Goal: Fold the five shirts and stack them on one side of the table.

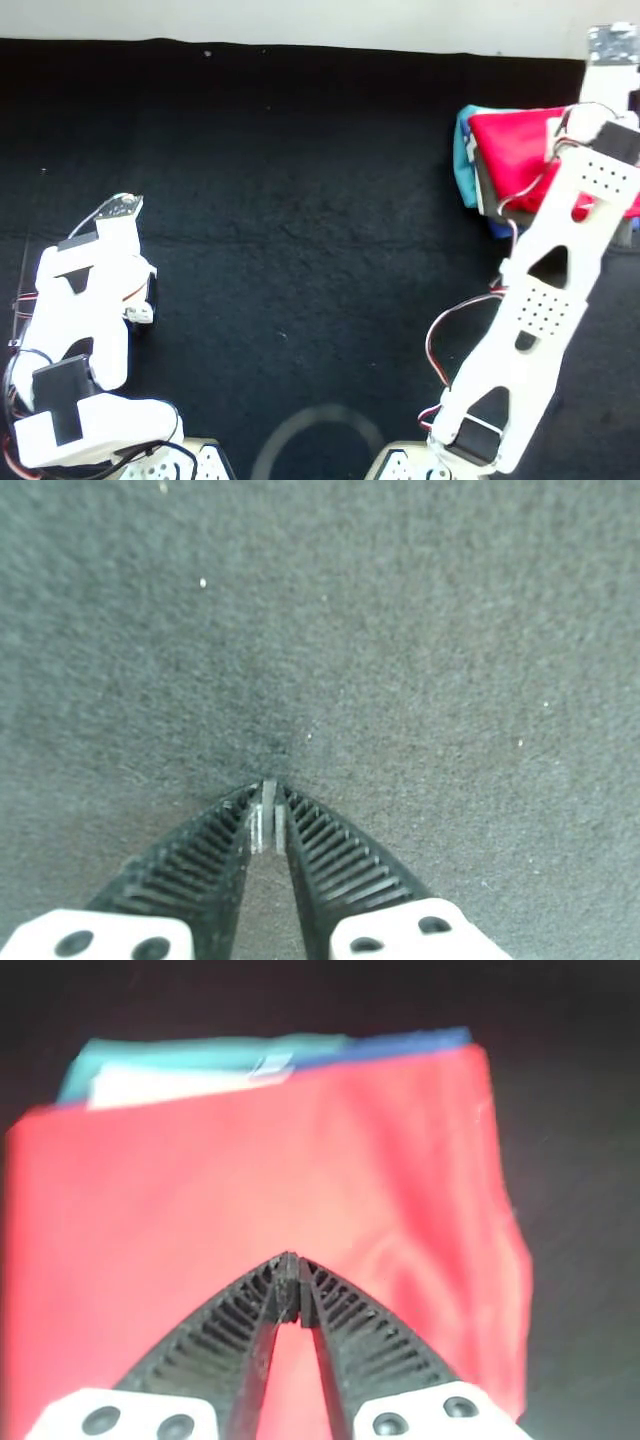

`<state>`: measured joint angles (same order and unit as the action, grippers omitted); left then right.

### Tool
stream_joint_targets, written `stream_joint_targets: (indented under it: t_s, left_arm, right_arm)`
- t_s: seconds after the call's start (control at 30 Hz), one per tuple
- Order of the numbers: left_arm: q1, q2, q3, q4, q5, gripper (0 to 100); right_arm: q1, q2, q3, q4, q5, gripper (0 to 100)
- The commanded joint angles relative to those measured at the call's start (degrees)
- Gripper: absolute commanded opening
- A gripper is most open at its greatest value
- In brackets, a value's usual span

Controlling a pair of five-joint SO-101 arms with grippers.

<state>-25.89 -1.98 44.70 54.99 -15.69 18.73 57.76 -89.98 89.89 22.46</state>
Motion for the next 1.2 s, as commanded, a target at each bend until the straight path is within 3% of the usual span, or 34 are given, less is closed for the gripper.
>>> stream_joint_targets:
  t_s: [0.0,0.27,0.57,0.7,0.97,1.17]
  left_arm:
    - [-0.7,0.0,-0.7,-0.7,-0.3,1]
    - [-0.7,0.0,-0.6,-0.7,-0.3,1]
    - [-0.7,0.0,-0.6,-0.7,-0.2,1]
    - [-0.7,0.0,-0.6,-0.7,-0.2,1]
    - [-0.7,0.0,-0.6,-0.7,-0.2,1]
    - [-0.7,0.0,-0.6,-0.7,-0.2,1]
  right_arm:
    - [-3.6,-4.7,-5.3,10.2,0.7,0.5]
    - [-4.4,-8.7,-2.2,11.5,0.6,0.5]
    - [-8.2,-32.9,42.3,9.3,0.5,0.5]
    - [-8.2,-36.8,53.0,3.8,0.5,0.5]
    - [-9.2,-37.5,61.2,-1.7,0.5,0.5]
    - [-12.1,-41.6,50.2,5.3,0.5,0.5]
